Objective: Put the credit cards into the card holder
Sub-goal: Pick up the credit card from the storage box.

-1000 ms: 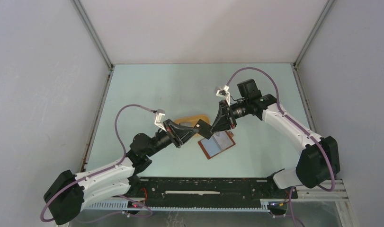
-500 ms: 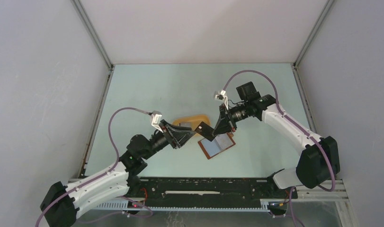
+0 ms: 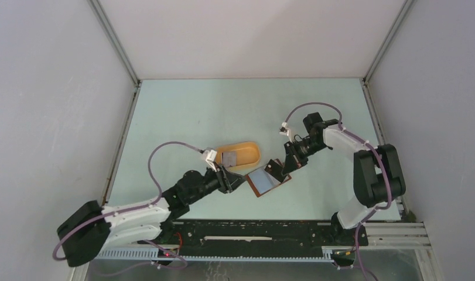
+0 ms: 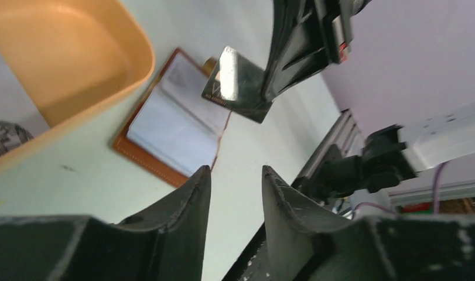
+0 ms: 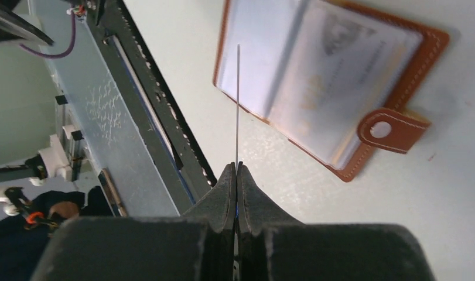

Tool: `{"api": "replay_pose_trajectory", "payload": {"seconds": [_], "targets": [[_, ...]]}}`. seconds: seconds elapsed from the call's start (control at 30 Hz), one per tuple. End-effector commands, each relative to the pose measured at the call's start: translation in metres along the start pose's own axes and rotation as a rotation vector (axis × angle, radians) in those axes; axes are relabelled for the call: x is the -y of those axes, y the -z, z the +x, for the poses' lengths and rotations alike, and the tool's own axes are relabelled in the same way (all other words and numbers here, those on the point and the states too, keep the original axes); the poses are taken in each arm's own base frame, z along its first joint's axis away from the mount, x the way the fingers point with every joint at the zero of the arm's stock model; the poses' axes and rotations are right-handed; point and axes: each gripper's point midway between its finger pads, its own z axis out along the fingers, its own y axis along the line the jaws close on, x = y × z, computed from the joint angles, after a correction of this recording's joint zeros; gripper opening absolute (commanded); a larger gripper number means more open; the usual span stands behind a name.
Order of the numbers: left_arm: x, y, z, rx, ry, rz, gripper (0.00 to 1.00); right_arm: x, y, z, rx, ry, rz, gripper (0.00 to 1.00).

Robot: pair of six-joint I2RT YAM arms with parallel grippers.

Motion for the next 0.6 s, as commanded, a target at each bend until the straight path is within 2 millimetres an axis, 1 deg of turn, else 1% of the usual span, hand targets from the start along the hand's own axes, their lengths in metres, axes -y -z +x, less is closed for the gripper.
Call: {"api": "replay_pose_trajectory", "payload": {"seconds": [0.0, 0.17, 0.2, 0.23, 0.43, 0.57], "targets": [[0.006, -0.026, -0.004, 0.033, 0.004, -0.033, 0.41, 0.016, -0.001, 0.002, -0.037, -0.07, 0.015, 0.0], [-0.002, -0.056, 0.015, -0.033, 0.003, -0.084, 0.34, 0.034, -0.008, 0.002, -0.058, -0.159, 0.01, 0.0], [-0.009, -0.061, 0.022, -0.053, 0.001, -0.107, 0.32, 0.036, -0.01, 0.001, -0.061, -0.171, 0.006, 0.0], [-0.011, -0.065, 0.025, -0.064, 0.001, -0.117, 0.3, 0.037, -0.011, 0.001, -0.063, -0.179, 0.0, 0.0], [-0.026, -0.085, 0.041, -0.11, -0.011, -0.164, 0.25, 0.043, -0.016, -0.001, -0.072, -0.207, -0.011, 0.0], [-0.036, -0.092, 0.052, -0.136, -0.008, -0.197, 0.21, 0.044, -0.02, 0.001, -0.084, -0.225, -0.032, 0.0]]}}
